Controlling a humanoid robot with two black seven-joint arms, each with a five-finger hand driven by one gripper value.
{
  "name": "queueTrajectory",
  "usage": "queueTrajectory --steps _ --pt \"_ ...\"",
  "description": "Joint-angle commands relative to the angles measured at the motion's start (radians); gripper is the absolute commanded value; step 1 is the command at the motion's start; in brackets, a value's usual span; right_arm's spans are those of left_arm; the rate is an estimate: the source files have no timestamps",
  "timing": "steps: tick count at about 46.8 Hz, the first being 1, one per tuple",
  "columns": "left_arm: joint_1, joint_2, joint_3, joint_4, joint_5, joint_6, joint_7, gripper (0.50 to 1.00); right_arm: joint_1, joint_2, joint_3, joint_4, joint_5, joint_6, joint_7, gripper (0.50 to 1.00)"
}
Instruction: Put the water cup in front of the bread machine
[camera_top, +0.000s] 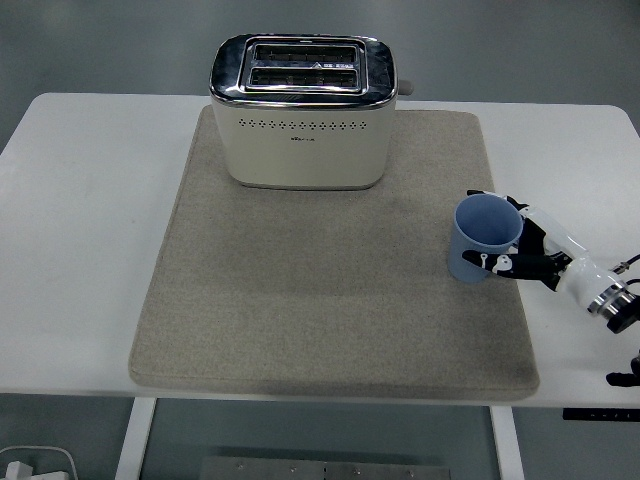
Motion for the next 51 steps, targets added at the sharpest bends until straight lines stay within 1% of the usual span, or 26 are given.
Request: queueTrajectory --steps 1,6,12,35,43,48,51 --pt "0.0 0.0 0.0 0.0 0.0 0.0 0.0 0.996 0.002 0.0 0.0 0.0 -0.004 0.0 0.002 0.601" --pt "0.0 0.0 0.0 0.0 0.0 0.0 0.0 0.996 0.002 0.0 0.0 0.0 -0.011 -0.001 0.002 0.5" --pt "0.0 0.0 0.0 0.0 0.0 0.001 0.0 0.999 0.002 0.0 0.0 0.002 -0.037 -0.003 0.002 0.5" --pt "0.0 0.0 0.0 0.0 0.0 0.0 0.0 0.996 0.002 0.0 0.001 0.005 -0.033 0.0 0.003 0.5" --pt "0.0 0.0 0.0 0.0 0.0 0.0 0.0 0.996 0.004 -0.014 0.007 0.008 -0.023 0.002 0.003 0.5" --pt "0.0 0.0 0.0 0.0 0.0 0.0 0.0 0.996 0.004 -0.022 0.019 0.025 -0.016 0.014 0.003 0.5" --pt "0.0 0.0 0.0 0.0 0.0 0.0 0.0 0.996 0.01 -0.037 0.023 0.025 -0.008 0.017 0.003 0.5"
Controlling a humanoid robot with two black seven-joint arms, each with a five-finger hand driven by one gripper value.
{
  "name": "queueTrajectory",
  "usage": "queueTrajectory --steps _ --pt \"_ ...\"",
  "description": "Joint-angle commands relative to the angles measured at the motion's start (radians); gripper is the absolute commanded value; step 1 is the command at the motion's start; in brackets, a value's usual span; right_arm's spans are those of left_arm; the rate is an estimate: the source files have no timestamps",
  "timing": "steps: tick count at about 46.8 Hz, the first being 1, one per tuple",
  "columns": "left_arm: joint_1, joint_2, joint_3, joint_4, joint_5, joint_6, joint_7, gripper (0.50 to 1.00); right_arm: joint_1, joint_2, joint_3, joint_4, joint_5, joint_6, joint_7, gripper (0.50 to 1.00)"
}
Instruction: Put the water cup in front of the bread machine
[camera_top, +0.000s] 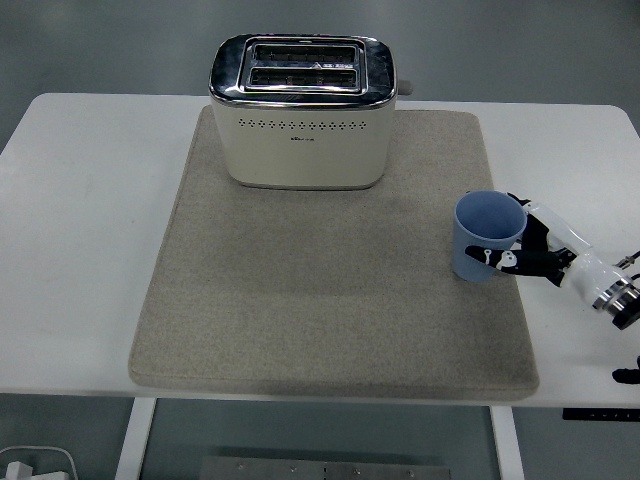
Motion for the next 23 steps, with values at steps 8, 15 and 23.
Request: queueTrajectory --steps 8,15,23 --pt "0.0 0.0 0.0 0.0 0.0 0.0 0.0 0.996 0.054 -0.074 0.004 0.002 0.089 0.02 0.001 0.5" --pt "0.0 0.0 0.0 0.0 0.0 0.0 0.0 0.996 0.094 -0.097 0.002 0.005 0.123 0.031 -0.002 0.5" --pt "0.0 0.0 0.0 0.0 0.0 0.001 0.0 0.996 0.117 -0.094 -0.004 0.044 0.126 0.055 -0.003 0.5"
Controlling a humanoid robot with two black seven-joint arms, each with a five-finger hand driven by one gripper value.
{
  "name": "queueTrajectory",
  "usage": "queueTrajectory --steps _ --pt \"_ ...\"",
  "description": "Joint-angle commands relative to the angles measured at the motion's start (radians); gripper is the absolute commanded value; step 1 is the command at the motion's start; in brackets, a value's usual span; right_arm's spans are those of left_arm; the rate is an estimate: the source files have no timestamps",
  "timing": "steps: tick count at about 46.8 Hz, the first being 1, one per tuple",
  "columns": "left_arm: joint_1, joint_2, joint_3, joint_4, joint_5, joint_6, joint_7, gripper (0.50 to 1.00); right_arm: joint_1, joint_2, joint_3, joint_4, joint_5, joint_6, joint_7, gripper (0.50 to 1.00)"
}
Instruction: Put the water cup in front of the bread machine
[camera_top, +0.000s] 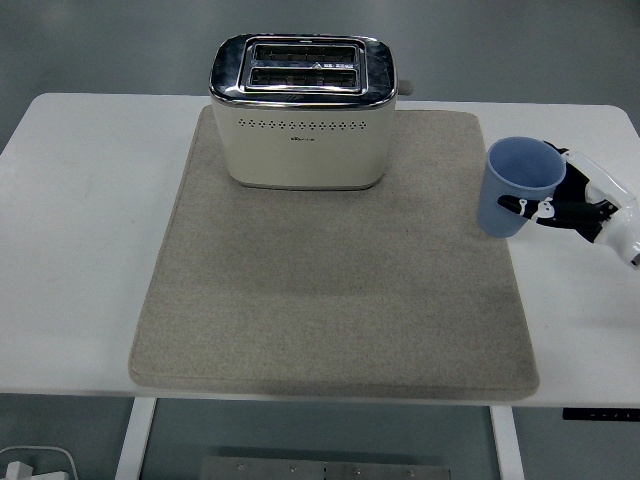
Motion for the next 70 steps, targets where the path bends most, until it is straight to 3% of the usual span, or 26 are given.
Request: queueTrajectory --steps 1,13,33,60,70 --pt "0.0 0.0 0.0 0.0 0.0 0.001 0.0 0.996 0.009 0.006 -0.003 0.017 0.001 0.009 0.0 0.5" --pt "0.0 0.0 0.0 0.0 0.0 0.0 0.0 0.996 0.048 0.035 -0.022 0.038 0.001 0.018 -0.002 0.5" --pt "0.0 0.0 0.0 0.0 0.0 0.0 0.0 0.996 0.156 0.158 -0.19 0.022 -0.005 0.003 0.001 0.5" --pt "0.0 0.0 0.0 0.0 0.0 0.0 0.0 0.996 0.314 0.455 -0.347 -0.207 -0.015 -0.012 0.011 0.5" --pt "0.0 0.0 0.0 0.0 0.0 0.0 0.0 0.996 0.337 0.52 -0.361 -0.285 -0.016 -0.011 0.012 0.5"
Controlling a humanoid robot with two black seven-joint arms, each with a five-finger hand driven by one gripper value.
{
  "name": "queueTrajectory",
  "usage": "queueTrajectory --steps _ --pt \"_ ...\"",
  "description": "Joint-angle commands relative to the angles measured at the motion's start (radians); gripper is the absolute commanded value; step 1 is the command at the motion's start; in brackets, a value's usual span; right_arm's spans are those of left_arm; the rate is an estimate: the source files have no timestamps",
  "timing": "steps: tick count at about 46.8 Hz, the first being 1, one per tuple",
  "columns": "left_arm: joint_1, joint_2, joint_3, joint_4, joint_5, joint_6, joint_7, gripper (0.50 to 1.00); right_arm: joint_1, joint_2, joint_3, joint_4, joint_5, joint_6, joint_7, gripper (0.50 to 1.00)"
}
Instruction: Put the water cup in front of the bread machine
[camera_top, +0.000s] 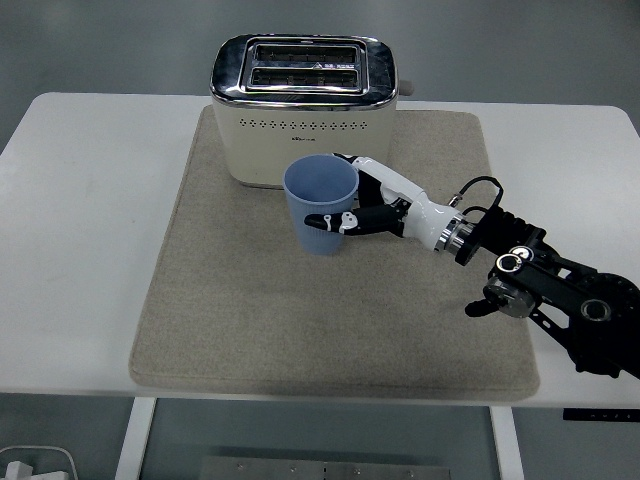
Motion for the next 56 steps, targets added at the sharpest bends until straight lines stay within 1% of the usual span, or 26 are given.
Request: queueTrajectory --steps 1,9,15,19,25,29,38,45,50,56 --pt "0.0 0.0 0.0 0.0 0.0 0.0 0.0 0.996 0.007 0.026 -0.009 -0.016 -0.001 0.0 0.0 0.5" --pt "0.0 0.0 0.0 0.0 0.0 0.0 0.0 0.996 0.01 0.083 -0.042 -0.083 -0.029 -0.003 0.005 0.5" --pt "0.0 0.0 0.0 0.0 0.0 0.0 0.0 0.996 0.01 0.13 -0.042 -0.12 -0.038 -0.012 0.046 0.5" --pt "0.0 0.0 0.0 0.0 0.0 0.0 0.0 0.996 0.01 0.159 -0.038 -0.151 -0.049 -0.02 0.057 0.5" --pt "0.0 0.0 0.0 0.0 0.0 0.0 -0.002 0.996 0.022 0.181 -0.038 -0.18 -0.055 -0.026 0.076 0.5" --pt "0.0 0.0 0.0 0.0 0.0 0.0 0.0 0.999 0.023 0.196 -0.038 -0.198 -0.056 -0.033 0.077 0.5" --pt "0.0 0.0 0.0 0.0 0.0 0.0 0.0 0.996 0.022 0.21 -0.043 -0.235 -0.058 -0.072 0.079 0.5" --pt "0.0 0.0 0.0 0.0 0.0 0.0 0.0 0.996 0.023 0.21 -0.046 -0.267 -0.112 -0.104 0.111 0.5" --pt "0.0 0.0 0.0 0.0 0.0 0.0 0.0 0.996 0.022 0.21 -0.048 -0.277 -0.133 -0.112 0.114 0.5" --pt "0.0 0.0 0.0 0.0 0.0 0.0 0.0 0.996 0.023 0.21 -0.048 -0.315 -0.135 -0.133 0.116 0.5"
